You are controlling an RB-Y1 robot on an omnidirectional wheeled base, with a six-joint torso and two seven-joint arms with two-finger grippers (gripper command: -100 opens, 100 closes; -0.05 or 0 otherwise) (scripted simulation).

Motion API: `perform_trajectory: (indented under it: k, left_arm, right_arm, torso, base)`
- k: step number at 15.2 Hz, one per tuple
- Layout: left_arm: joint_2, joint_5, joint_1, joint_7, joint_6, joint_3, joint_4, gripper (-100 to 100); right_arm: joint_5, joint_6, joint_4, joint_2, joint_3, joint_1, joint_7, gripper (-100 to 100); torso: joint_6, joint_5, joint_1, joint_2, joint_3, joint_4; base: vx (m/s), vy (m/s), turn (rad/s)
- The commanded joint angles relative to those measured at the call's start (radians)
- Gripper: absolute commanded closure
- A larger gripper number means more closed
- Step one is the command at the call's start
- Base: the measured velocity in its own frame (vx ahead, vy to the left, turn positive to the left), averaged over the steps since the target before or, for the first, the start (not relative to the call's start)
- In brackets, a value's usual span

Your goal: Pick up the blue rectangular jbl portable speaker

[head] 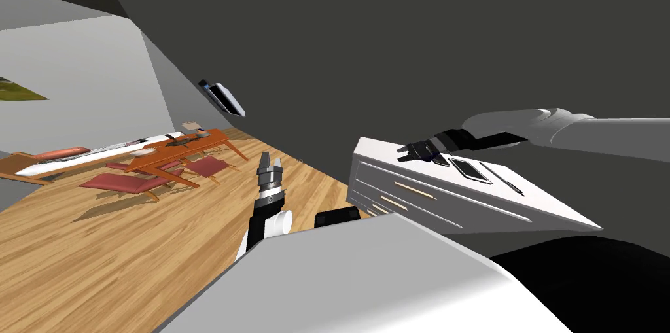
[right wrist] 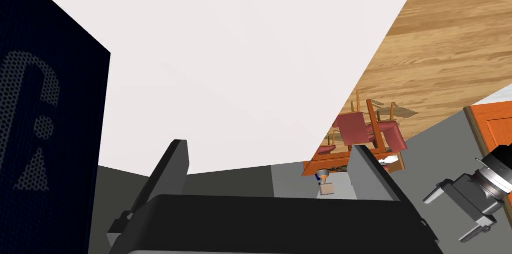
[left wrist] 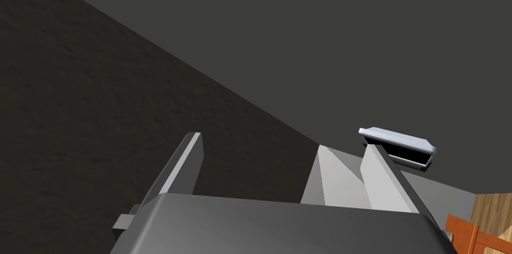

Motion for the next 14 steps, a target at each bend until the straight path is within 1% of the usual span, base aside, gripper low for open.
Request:
perform_trajectory:
  k: [1, 2, 3, 4, 5, 6, 7, 8, 9, 10, 11, 12, 13, 14]
  left_arm:
    - [0.0, 0.0, 0.0, 0.0, 0.0, 0.0, 0.0, 0]
    - [0.0, 0.0, 0.0, 0.0, 0.0, 0.0, 0.0, 0]
    - [0.0, 0.0, 0.0, 0.0, 0.0, 0.0, 0.0, 0]
    - [0.0, 0.0, 0.0, 0.0, 0.0, 0.0, 0.0, 0]
    - [0.0, 0.0, 0.0, 0.0, 0.0, 0.0, 0.0, 0]
    - [0.0, 0.0, 0.0, 0.0, 0.0, 0.0, 0.0, 0]
    - [0.0, 0.0, 0.0, 0.0, 0.0, 0.0, 0.0, 0]
    - [0.0, 0.0, 0.0, 0.0, 0.0, 0.0, 0.0, 0]
    - [0.0, 0.0, 0.0, 0.0, 0.0, 0.0, 0.0, 0]
    - [0.0, 0.0, 0.0, 0.0, 0.0, 0.0, 0.0, 0]
    - [0.0, 0.0, 0.0, 0.0, 0.0, 0.0, 0.0, 0]
    - [0.0, 0.0, 0.0, 0.0, 0.0, 0.0, 0.0, 0]
    - [0.0, 0.0, 0.0, 0.0, 0.0, 0.0, 0.0, 0]
    - [0.0, 0.0, 0.0, 0.0, 0.0, 0.0, 0.0, 0]
  right_arm:
    - [0.045, -0.031, 0.035, -0.05, 0.025, -0.018, -0.025, -100]
    - [0.045, -0.031, 0.035, -0.069, 0.025, -0.018, -0.025, -100]
    - [0.036, -0.031, 0.035, -0.069, 0.042, -0.018, -0.025, -100]
    - [0.045, -0.031, 0.035, -0.069, 0.025, -0.018, -0.025, -100]
    - [0.064, -0.047, 0.054, -0.109, 0.029, -0.012, -0.036, -100]
    - [0.064, -0.047, 0.054, -0.109, 0.029, -0.012, -0.036, -100]
    - [0.064, -0.047, 0.054, -0.109, 0.044, -0.022, -0.036, -100]
    - [0.064, -0.047, 0.054, -0.109, 0.029, -0.012, -0.036, -100]
    - [0.064, -0.047, 0.054, -0.109, 0.029, -0.012, -0.036, -100]
    - [0.082, -0.062, 0.072, -0.146, 0.034, -0.005, -0.048, -100]
    - [0.1, -0.078, 0.089, -0.172, 0.039, 0.001, -0.059, -100]
    - [0.1, -0.078, 0.089, -0.182, 0.039, 0.001, -0.059, -100]
    - [0.118, -0.093, 0.105, -0.215, 0.044, 0.007, -0.071, -100]
    - [0.118, -0.093, 0.105, -0.215, 0.044, 0.007, -0.071, -100]
  torso:
    - [0.0, 0.0, 0.0, 0.0, 0.0, 0.0]
    - [0.0, 0.0, 0.0, 0.0, 0.0, 0.0]
    - [0.0, 0.0, 0.0, 0.0, 0.0, 0.0]
    - [0.001, -0.001, -0.001, 0.0, 0.0, 0.0]
    - [0.001, -0.001, -0.001, 0.0, 0.0, 0.0]
    - [0.0, -0.001, -0.001, 0.0, 0.0, 0.0]
    - [0.0, -0.001, -0.001, 0.0, 0.0, 0.0]
    - [0.001, -0.001, -0.002, 0.0, 0.0, 0.0]
    - [0.001, -0.001, -0.002, 0.0, 0.0, 0.0]
    - [0.001, -0.001, -0.002, 0.0, 0.0, 0.0]
    - [0.0, -0.001, -0.002, 0.0, 0.0, 0.0]
    - [0.0, -0.001, -0.002, 0.0, 0.0, 0.0]
    - [0.0, -0.001, -0.002, 0.0, 0.0, 0.0]
    - [0.0, -0.001, -0.003, 0.0, 0.0, 0.0]
  base:
    - [0.003, -0.009, 0.188]
    - [0.003, -0.015, 0.146]
    - [0.003, -0.016, 0.057]
    - [0.002, -0.007, -0.004]
    - [0.0, -0.003, 0.067]
    - [0.0, -0.008, 0.101]
    - [0.0, -0.009, 0.049]
    - [0.0, -0.005, 0.002]
    - [0.0, -0.002, -0.013]
    - [-0.001, -0.003, 0.084]
    - [-0.001, -0.015, 0.19]
    - [-0.004, -0.024, 0.149]
    - [-0.006, -0.026, 0.107]
    - [-0.004, -0.026, 0.078]
